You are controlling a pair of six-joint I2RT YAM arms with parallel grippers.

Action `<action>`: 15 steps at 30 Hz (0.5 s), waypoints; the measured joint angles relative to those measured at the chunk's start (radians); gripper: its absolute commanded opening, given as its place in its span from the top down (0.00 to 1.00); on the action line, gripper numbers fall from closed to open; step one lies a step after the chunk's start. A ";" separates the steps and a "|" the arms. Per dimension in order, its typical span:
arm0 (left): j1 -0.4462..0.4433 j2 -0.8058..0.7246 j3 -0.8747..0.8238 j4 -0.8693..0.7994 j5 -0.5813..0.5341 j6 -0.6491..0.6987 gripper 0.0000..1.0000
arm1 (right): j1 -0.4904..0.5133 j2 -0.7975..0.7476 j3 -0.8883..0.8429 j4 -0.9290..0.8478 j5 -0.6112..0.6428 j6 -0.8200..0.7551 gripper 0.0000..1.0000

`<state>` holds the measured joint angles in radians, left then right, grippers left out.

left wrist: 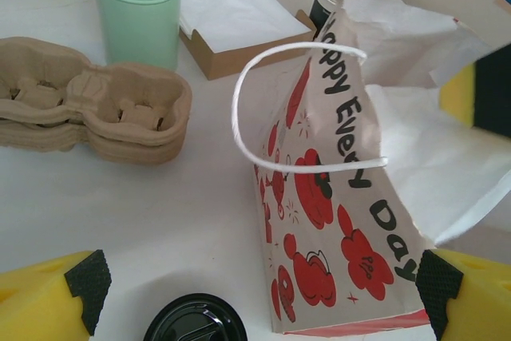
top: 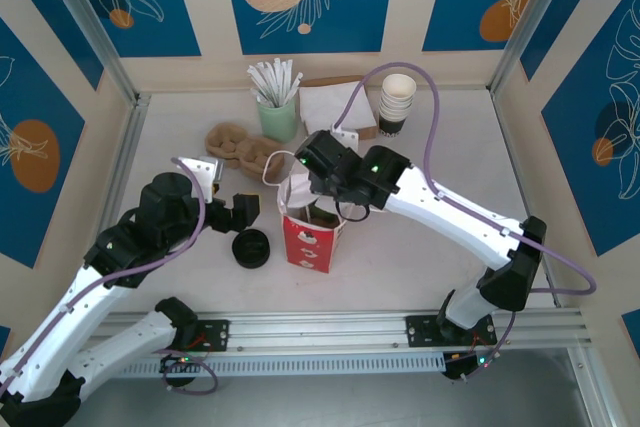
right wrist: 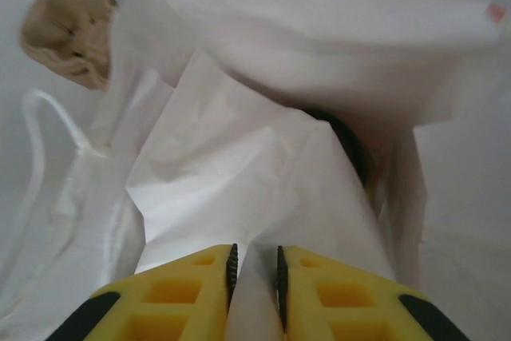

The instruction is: Pack the takeout coffee

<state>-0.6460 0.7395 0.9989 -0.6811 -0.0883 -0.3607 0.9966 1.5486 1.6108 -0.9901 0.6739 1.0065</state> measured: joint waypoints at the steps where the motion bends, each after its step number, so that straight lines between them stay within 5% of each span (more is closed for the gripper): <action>1: 0.000 0.000 -0.003 0.000 -0.001 0.000 0.01 | 0.000 0.008 -0.016 0.003 -0.003 0.006 0.78; 15: 0.000 -0.009 -0.013 -0.006 -0.003 -0.005 0.01 | 0.000 0.084 0.045 -0.022 -0.021 0.003 0.55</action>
<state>-0.6460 0.7303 0.9863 -0.6876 -0.0914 -0.3656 0.9966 1.6329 1.6558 -1.0122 0.6525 1.0100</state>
